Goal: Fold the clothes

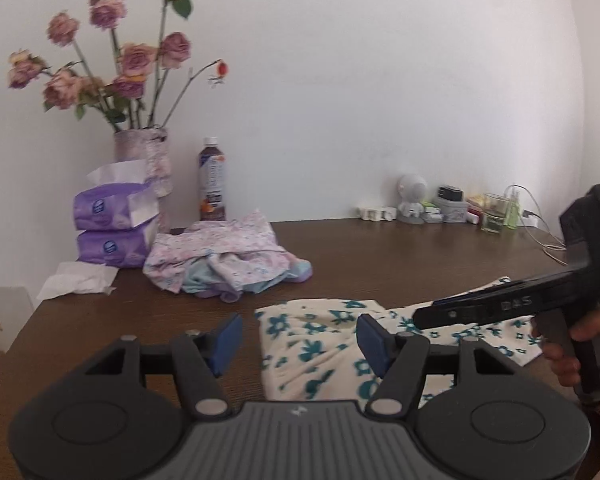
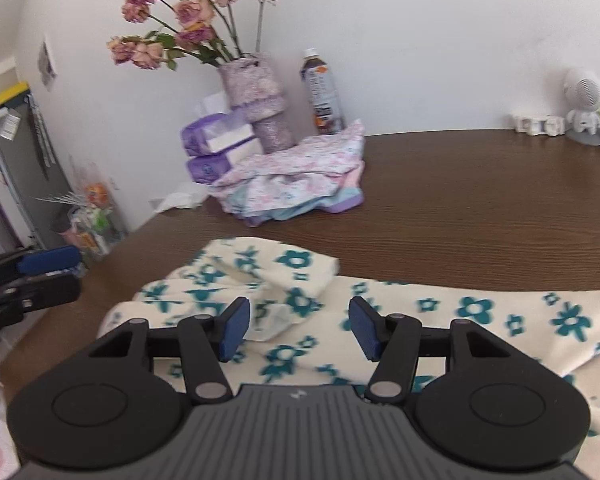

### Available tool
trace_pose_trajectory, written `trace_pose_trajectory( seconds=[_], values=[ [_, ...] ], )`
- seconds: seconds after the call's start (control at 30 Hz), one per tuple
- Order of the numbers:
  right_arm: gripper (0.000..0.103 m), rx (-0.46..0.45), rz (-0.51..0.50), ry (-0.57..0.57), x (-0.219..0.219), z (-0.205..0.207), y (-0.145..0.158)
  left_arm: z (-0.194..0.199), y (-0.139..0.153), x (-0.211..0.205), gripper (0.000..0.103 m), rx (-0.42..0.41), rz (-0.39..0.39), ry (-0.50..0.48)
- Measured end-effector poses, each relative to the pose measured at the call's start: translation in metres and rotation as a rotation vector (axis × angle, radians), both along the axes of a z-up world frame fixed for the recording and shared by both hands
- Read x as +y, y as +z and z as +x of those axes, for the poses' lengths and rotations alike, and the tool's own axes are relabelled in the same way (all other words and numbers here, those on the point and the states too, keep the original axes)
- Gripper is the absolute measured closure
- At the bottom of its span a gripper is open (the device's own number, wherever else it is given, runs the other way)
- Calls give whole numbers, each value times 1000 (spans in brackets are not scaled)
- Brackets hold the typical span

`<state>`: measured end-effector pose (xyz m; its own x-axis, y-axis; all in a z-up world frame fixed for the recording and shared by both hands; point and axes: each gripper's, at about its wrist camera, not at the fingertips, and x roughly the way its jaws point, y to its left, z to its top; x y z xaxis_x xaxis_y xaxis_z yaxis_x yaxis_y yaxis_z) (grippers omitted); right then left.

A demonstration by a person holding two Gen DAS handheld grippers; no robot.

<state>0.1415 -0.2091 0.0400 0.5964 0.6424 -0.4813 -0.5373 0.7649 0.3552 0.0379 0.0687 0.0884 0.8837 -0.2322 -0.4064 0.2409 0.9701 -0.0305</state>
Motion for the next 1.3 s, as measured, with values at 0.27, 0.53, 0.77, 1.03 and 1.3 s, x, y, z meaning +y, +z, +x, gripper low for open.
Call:
trace_pose_trajectory(
  seconds=[0.27, 0.53, 0.77, 1.03, 1.3],
  values=[
    [72, 114, 77, 99, 41, -2, -6, 21, -37, 4, 82, 114, 36, -38],
    [101, 123, 17, 67, 36, -10, -17, 36, -55, -18, 83, 109, 138, -68],
    [97, 77, 5, 37, 23, -18, -10, 36, -61, -36, 85, 92, 248, -86],
    [95, 6, -88, 135, 64, -13, -7, 44, -57, -36, 77, 100, 233, -97],
    [95, 36, -158, 113, 63, -10, -26, 61, -50, -25, 92, 118, 150, -130]
  ],
)
